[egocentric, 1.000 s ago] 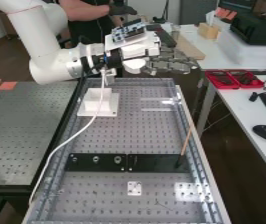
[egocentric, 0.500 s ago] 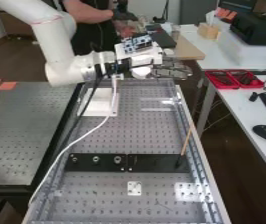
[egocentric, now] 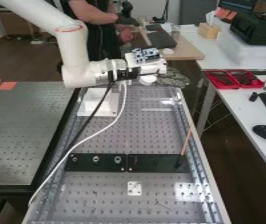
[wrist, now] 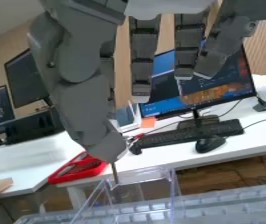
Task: Grab the drill bit and place it in the clear container
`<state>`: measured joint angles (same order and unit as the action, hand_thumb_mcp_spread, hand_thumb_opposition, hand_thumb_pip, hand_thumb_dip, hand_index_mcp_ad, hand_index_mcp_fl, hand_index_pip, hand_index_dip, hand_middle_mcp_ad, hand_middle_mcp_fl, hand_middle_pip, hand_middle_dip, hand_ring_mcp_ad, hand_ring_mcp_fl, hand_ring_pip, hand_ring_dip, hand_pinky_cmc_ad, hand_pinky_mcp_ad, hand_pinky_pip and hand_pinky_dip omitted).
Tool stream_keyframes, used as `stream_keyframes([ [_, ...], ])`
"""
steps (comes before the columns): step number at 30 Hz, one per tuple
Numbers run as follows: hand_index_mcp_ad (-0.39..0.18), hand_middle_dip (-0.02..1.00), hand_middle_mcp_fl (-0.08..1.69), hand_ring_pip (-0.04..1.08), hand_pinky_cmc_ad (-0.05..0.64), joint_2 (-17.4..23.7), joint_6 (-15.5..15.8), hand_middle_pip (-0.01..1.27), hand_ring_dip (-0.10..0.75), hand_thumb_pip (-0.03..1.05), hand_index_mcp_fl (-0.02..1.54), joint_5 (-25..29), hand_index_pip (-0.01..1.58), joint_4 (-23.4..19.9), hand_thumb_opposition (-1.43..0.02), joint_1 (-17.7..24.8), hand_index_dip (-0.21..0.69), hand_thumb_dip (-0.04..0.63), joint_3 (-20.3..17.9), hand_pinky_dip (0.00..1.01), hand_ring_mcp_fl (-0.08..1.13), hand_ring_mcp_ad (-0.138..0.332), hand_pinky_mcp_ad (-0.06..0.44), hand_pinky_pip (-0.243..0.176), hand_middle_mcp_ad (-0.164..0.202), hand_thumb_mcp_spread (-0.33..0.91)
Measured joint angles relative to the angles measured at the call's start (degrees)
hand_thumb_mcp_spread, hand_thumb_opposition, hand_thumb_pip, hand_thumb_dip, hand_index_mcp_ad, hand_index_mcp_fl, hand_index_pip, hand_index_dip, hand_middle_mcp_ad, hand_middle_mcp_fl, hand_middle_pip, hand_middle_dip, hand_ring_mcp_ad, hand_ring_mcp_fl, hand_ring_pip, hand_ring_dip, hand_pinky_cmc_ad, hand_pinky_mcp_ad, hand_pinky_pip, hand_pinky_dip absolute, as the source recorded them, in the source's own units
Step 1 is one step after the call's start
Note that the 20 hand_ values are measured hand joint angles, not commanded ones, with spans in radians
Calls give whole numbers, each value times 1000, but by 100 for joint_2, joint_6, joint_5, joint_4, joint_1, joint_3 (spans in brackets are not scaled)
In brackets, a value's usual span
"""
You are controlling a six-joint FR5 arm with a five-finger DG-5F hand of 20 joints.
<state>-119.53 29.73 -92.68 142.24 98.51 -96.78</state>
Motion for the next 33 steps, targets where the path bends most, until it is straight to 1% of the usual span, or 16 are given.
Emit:
stream_keyframes([
  [6, -215, 511, 358, 93, 342, -223, 7, 126, 319, 501, 586, 10, 1314, 186, -937, 126, 236, 346, 224, 209, 143, 202, 195, 19, 33, 709],
  [8, -208, 511, 358, 93, 342, -303, 11, 126, 319, 497, 586, 16, 1314, 255, -937, 161, 236, 346, 315, 209, 143, 204, 199, 23, 31, 709],
  [17, -213, 511, 358, 93, 342, -514, 88, 126, 319, 497, 586, 21, 1314, 459, -937, 241, 236, 346, 534, 209, 145, 204, 199, 23, 35, 709],
  [27, -209, 511, 358, 96, 342, -710, 140, 126, 316, 497, 586, 103, 1314, 607, -937, 231, 236, 346, 624, 209, 143, 204, 199, 23, 31, 709],
  [31, -209, 511, 354, 93, 340, -730, 96, 126, 316, 497, 586, 95, 1314, 679, -937, 206, 236, 346, 638, 209, 148, 204, 199, 23, 35, 703],
  [33, -215, 511, 342, 103, 340, -730, 65, 126, 316, 501, 590, 79, 1316, 698, -955, 195, 236, 354, 635, 209, 133, 204, 199, 23, 35, 693],
])
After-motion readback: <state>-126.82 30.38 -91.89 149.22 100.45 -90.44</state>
